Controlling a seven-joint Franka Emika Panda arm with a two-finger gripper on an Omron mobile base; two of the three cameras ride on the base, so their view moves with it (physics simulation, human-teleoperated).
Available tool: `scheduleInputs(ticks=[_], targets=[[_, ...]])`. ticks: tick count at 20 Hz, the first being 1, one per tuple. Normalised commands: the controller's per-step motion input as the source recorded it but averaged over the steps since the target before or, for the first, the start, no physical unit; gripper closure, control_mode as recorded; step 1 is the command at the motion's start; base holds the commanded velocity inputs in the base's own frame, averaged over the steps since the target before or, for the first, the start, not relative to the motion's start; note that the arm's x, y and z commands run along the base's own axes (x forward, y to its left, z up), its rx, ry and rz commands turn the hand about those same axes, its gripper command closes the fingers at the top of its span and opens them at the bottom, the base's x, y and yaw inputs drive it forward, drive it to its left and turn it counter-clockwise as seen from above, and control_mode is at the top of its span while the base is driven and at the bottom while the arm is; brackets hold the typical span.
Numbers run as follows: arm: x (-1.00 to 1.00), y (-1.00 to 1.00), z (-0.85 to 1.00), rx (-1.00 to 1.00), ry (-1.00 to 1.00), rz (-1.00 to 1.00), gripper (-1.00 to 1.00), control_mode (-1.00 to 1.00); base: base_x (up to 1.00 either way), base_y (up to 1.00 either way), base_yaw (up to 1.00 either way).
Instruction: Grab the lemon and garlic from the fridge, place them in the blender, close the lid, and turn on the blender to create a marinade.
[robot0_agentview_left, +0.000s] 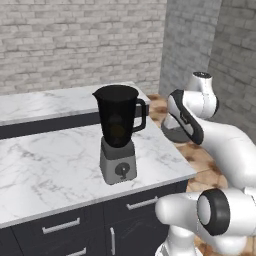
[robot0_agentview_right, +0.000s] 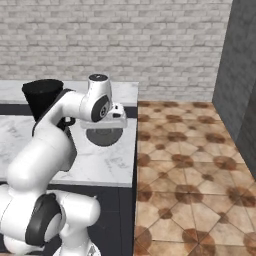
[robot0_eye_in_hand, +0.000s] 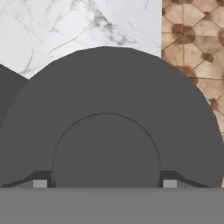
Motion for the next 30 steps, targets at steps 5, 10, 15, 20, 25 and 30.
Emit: scheduleInputs(ticks=[5, 10, 15, 20, 25, 30], targets=[[0.01, 0.23, 1.00, 0.00, -0.15, 0.00, 1.00, -1.00, 0.00, 0.00, 0.00], [0.18, 0.56, 1.00, 0.00, -0.04, 0.00, 1.00, -1.00, 0.00, 0.00, 0.00], [0.25, 0.60, 1.00, 0.00, 0.00, 0.00, 1.00, -1.00, 0.00, 0.00, 0.00], [0.09, 0.23, 1.00, 0.00, 0.07, 0.00, 1.00, -1.00, 0.00, 0.00, 0.00], [-0.01, 0.11, 0.18, 0.02, 0.01, 0.02, 1.00, -1.00, 0.00, 0.00, 0.00], [0.09, 0.36, 0.16, 0.03, 0.01, -0.01, 1.00, -1.00, 0.00, 0.00, 0.00]])
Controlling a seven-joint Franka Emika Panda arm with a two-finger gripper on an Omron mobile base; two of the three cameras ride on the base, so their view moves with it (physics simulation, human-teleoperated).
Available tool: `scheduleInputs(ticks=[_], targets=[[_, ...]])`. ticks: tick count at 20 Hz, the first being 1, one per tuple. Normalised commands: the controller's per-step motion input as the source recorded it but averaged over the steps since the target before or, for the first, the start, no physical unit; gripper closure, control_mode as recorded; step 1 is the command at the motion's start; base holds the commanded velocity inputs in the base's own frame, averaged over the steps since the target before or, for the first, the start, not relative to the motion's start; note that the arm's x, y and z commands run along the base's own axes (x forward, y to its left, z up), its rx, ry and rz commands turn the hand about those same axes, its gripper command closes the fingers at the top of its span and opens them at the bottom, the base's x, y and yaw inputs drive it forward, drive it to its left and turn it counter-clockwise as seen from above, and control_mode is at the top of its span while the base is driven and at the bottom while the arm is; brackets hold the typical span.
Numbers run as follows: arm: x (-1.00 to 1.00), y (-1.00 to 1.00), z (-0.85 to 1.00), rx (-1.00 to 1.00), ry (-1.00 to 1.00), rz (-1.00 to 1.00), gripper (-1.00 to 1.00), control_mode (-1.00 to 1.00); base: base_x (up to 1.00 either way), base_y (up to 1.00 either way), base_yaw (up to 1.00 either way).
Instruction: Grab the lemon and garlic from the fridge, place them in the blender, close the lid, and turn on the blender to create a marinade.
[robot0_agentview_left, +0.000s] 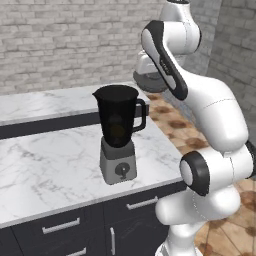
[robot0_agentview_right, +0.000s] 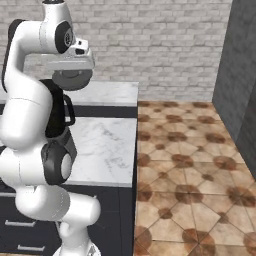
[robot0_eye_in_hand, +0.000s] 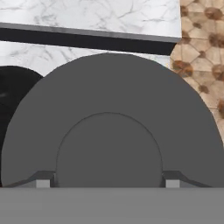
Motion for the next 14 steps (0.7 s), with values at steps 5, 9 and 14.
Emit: scheduleInputs(ticks=[5, 9, 14], targets=[[0.13, 0.90, 0.02, 0.02, 0.04, -0.01, 1.00, -1.00, 0.00, 0.00, 0.00], [0.14, 0.98, 0.14, 0.00, 0.04, -0.04, 1.00, -1.00, 0.00, 0.00, 0.00], [0.26, 0.75, 0.04, 0.00, 0.06, -0.03, 1.00, -1.00, 0.00, 0.00, 0.00]])
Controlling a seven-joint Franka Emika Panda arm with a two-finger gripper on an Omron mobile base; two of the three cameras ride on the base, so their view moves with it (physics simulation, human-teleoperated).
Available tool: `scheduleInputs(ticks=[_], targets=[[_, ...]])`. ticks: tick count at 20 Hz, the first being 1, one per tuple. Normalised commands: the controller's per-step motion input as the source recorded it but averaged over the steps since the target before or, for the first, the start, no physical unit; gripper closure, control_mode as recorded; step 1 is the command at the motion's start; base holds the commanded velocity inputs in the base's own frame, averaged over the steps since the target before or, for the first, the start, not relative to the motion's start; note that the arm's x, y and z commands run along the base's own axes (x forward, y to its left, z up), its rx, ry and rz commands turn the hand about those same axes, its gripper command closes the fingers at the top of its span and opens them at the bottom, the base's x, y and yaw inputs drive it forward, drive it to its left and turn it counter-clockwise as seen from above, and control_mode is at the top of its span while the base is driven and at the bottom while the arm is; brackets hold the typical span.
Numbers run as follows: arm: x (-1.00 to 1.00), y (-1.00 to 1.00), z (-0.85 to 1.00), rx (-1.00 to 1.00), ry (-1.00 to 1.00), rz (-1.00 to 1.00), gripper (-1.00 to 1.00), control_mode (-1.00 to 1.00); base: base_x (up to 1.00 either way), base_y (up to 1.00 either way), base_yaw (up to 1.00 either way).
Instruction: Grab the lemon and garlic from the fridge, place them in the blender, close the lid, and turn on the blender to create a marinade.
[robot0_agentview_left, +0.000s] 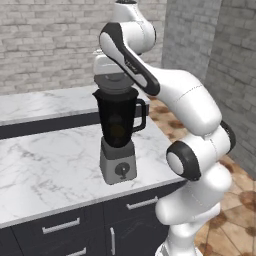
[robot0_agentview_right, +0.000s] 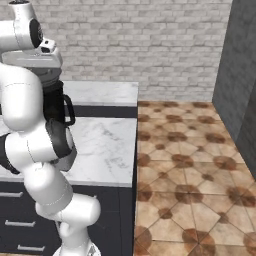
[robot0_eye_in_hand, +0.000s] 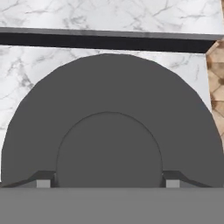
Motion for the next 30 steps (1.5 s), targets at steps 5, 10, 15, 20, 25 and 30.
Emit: scheduleInputs(ticks=[5, 10, 15, 20, 25, 30], targets=[[0.06, 0.03, -0.17, 0.00, 0.05, 0.00, 1.00, -1.00, 0.00, 0.00, 0.00], [-0.09, -0.05, -0.29, 0.00, 0.00, -0.02, 1.00, -1.00, 0.00, 0.00, 0.00], [-0.07, -0.01, -0.36, 0.00, -0.03, -0.01, 1.00, -1.00, 0.00, 0.00, 0.00], [-0.07, 0.00, -0.22, 0.00, 0.02, 0.00, 1.00, -1.00, 0.00, 0.00, 0.00], [0.01, 0.00, 0.06, 0.00, 0.03, 0.00, 1.00, -1.00, 0.00, 0.00, 0.00], [0.04, 0.00, 0.05, 0.00, 0.08, 0.00, 1.00, -1.00, 0.00, 0.00, 0.00]])
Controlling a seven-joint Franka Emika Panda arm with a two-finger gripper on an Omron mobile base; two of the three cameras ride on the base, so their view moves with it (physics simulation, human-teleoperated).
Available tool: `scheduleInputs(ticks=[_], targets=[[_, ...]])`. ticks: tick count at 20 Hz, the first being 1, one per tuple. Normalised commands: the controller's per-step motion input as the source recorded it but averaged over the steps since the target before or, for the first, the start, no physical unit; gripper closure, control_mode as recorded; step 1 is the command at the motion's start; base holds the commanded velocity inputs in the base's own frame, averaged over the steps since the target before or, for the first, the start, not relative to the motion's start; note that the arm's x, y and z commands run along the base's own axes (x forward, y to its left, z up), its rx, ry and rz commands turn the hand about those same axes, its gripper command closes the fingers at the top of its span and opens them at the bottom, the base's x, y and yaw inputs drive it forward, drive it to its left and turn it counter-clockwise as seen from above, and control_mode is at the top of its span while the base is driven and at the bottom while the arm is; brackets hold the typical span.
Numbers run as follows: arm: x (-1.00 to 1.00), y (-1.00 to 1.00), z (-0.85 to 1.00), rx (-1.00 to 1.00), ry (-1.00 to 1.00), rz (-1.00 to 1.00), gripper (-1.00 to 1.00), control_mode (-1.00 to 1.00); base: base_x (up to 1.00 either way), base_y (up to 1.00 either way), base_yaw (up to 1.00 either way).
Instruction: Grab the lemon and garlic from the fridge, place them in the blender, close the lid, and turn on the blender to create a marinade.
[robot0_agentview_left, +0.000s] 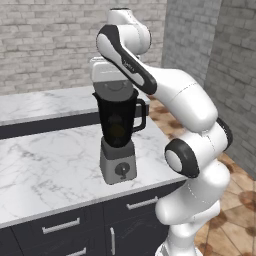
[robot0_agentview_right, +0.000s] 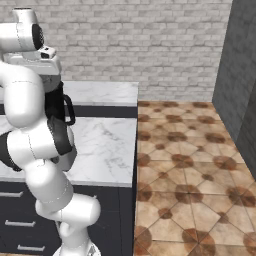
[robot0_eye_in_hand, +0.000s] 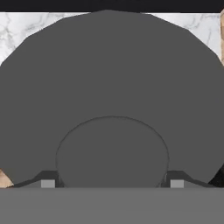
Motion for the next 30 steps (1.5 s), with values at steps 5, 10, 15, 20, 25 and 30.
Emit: scheduleInputs(ticks=[5, 10, 15, 20, 25, 30], targets=[[0.30, 0.08, 0.37, 0.00, 0.07, -0.01, 1.00, -1.00, 0.00, 0.00, 0.00], [0.04, 0.01, 0.05, 0.00, 0.03, 0.00, 1.00, -1.00, 0.00, 0.00, 0.00], [-0.36, 0.00, 0.01, 0.00, 0.15, 0.00, 1.00, -1.00, 0.00, 0.00, 0.00], [-0.11, 0.00, 0.00, 0.00, 0.06, 0.00, 1.00, -1.00, 0.00, 0.00, 0.00], [0.05, -0.20, 0.00, 0.00, -0.10, 0.00, 1.00, -1.00, 0.00, 0.00, 0.00], [0.00, -0.05, 0.00, 0.00, -0.08, 0.00, 1.00, -1.00, 0.00, 0.00, 0.00]])
